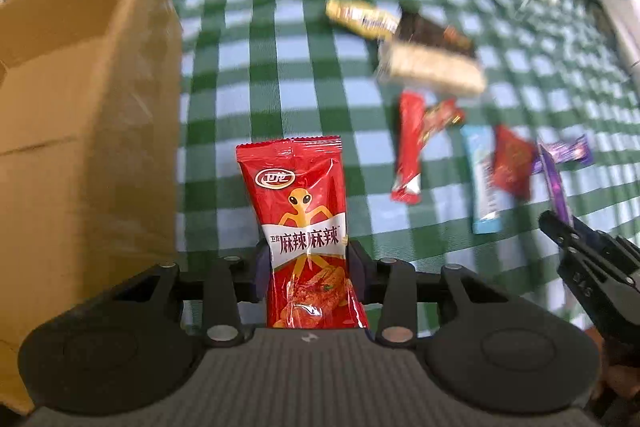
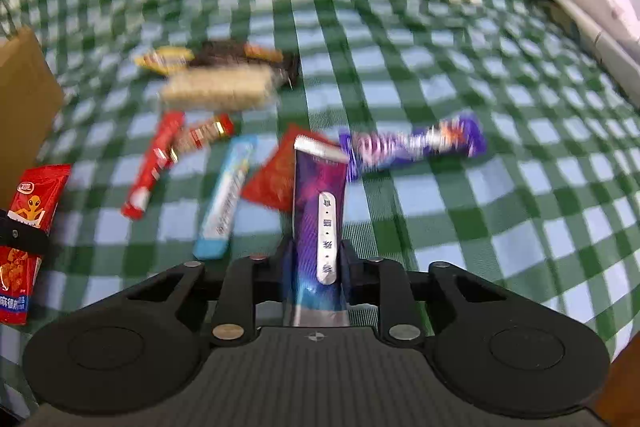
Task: Organize snacks
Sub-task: 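Grasp the red spicy-strip packet with the left gripper and lift it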
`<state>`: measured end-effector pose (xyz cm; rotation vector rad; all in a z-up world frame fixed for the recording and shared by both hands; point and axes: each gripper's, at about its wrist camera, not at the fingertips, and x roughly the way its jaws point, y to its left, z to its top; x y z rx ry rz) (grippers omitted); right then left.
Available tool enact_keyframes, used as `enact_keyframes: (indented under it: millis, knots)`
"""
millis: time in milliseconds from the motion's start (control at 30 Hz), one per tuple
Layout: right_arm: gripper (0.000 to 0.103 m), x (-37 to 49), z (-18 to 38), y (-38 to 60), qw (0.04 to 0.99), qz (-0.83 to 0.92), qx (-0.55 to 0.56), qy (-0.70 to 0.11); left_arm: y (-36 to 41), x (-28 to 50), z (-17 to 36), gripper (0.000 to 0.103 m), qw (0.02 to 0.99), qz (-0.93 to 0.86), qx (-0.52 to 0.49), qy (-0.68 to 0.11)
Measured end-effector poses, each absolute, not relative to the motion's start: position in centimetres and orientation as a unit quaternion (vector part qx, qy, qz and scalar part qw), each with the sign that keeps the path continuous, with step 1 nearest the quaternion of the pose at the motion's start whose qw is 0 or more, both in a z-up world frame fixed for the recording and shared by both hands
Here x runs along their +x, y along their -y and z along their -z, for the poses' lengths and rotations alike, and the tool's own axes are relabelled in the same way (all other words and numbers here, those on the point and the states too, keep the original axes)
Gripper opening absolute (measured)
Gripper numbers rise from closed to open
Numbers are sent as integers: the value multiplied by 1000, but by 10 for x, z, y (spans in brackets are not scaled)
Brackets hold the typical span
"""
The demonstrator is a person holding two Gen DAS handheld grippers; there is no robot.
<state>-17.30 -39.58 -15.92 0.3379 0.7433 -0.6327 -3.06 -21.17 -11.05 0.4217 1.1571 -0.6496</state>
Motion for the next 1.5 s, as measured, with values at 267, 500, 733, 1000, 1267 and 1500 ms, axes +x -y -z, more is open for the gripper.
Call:
enact_keyframes:
  millis: [267, 500, 733, 1000, 1267, 1500]
  knots:
    - [22, -187, 88, 342, 903, 279, 163, -283, 155, -56, 38, 44, 795, 306, 177, -494]
    - [22, -191, 35, 258, 931, 213, 167, -244, 73, -66, -6, 44, 817, 293, 146, -475]
    - [22, -186, 3, 160, 947, 127, 161, -248, -22, -90, -38, 44, 839, 271, 121, -456]
    - [22, -182, -13, 71, 952, 65, 107, -278, -99, -116, -42, 44, 856, 249, 99, -442]
    - [22, -205, -23, 37, 954, 65, 74, -282, -130, -130, -54, 44, 869, 253, 81, -418]
    - [22, -210, -28, 26, 957, 59, 62, -276, -139, -137, -61, 44, 874, 248, 75, -410]
